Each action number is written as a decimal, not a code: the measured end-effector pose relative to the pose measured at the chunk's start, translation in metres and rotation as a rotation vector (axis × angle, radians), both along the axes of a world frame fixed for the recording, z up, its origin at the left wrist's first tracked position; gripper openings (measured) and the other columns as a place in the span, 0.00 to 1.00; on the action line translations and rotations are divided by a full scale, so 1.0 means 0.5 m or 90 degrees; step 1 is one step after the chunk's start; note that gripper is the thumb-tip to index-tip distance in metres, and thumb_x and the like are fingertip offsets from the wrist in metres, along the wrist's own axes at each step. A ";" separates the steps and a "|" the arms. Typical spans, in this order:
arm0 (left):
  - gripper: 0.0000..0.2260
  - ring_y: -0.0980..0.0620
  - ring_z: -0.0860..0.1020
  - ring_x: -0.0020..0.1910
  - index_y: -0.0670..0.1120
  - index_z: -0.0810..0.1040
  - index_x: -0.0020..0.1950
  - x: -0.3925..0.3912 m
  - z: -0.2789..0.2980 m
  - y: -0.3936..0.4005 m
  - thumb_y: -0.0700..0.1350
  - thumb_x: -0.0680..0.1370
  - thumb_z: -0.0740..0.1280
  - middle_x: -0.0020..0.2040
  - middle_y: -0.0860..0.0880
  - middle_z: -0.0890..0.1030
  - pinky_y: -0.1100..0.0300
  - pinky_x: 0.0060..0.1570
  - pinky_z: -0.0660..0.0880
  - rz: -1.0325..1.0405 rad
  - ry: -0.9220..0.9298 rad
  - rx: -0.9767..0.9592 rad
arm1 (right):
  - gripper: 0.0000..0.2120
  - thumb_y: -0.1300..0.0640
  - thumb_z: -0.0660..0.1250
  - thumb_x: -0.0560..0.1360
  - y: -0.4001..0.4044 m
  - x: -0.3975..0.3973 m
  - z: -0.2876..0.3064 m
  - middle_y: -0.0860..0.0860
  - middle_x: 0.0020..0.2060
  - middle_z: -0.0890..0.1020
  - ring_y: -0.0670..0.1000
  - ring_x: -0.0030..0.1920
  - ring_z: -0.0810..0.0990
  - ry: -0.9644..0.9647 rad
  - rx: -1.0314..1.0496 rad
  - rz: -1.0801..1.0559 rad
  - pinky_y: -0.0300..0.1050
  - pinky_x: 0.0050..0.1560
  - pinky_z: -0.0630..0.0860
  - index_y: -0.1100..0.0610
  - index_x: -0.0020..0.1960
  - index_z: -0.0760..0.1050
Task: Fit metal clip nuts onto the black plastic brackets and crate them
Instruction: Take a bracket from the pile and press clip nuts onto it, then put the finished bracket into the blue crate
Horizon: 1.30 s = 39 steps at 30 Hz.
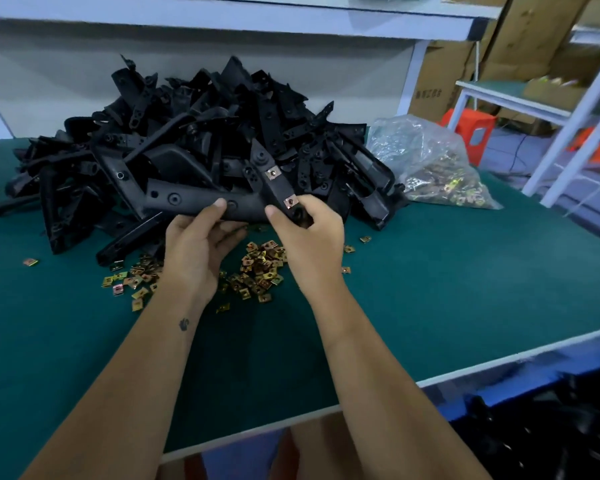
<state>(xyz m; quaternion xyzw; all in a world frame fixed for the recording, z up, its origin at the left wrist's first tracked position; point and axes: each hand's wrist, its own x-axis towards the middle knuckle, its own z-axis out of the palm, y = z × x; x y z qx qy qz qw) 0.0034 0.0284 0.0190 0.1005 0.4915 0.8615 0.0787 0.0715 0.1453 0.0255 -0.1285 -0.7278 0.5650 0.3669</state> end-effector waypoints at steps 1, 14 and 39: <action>0.05 0.54 0.81 0.34 0.46 0.77 0.46 0.011 0.006 0.013 0.40 0.81 0.65 0.33 0.51 0.80 0.59 0.40 0.80 -0.015 0.006 0.000 | 0.12 0.55 0.72 0.74 0.011 0.016 0.002 0.41 0.28 0.75 0.39 0.30 0.71 0.019 -0.025 -0.004 0.32 0.31 0.67 0.50 0.34 0.73; 0.07 0.55 0.82 0.46 0.50 0.74 0.57 0.413 0.015 0.441 0.40 0.81 0.64 0.48 0.52 0.82 0.55 0.45 0.80 -0.253 0.062 -0.090 | 0.04 0.54 0.68 0.78 0.297 0.373 -0.029 0.50 0.43 0.80 0.51 0.44 0.81 0.145 -0.162 -0.517 0.55 0.47 0.80 0.51 0.48 0.73; 0.14 0.62 0.79 0.39 0.51 0.79 0.49 0.519 -0.075 0.477 0.34 0.81 0.58 0.41 0.55 0.82 0.73 0.42 0.73 -0.645 0.187 -0.282 | 0.20 0.63 0.64 0.76 0.364 0.518 -0.150 0.55 0.65 0.66 0.48 0.53 0.76 0.070 -0.390 -0.821 0.44 0.58 0.74 0.56 0.67 0.70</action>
